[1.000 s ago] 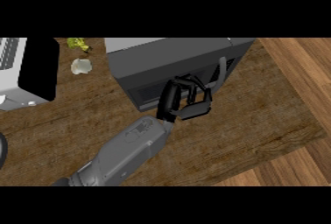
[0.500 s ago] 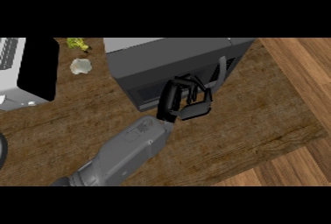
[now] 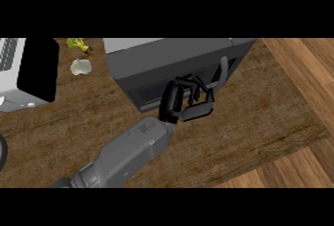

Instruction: Pick up the milk, place it into the microwave and close the microwave

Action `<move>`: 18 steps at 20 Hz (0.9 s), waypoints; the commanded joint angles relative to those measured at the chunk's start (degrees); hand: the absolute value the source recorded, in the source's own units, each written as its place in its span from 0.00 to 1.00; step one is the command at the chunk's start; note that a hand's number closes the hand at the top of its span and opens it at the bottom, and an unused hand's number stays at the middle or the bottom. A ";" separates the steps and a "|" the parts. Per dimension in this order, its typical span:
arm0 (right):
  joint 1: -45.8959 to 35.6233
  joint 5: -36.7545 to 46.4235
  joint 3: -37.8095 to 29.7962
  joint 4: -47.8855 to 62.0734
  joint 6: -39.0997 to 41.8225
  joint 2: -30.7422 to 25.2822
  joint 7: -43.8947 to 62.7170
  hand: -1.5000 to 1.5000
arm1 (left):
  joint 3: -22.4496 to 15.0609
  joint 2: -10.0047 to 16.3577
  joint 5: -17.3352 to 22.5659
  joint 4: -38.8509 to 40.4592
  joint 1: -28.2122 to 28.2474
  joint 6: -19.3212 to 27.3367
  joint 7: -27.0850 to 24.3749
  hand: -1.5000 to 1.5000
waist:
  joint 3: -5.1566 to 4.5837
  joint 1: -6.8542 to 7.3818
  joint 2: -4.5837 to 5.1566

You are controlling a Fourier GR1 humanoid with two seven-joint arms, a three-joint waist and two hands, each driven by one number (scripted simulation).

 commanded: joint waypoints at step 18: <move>-4.29 -4.15 -2.04 9.39 3.83 -2.96 -0.38 0.00 | 0.08 0.03 4.78 4.77 -6.51 -0.83 -1.87 1.00 | 0.17 0.33 1.41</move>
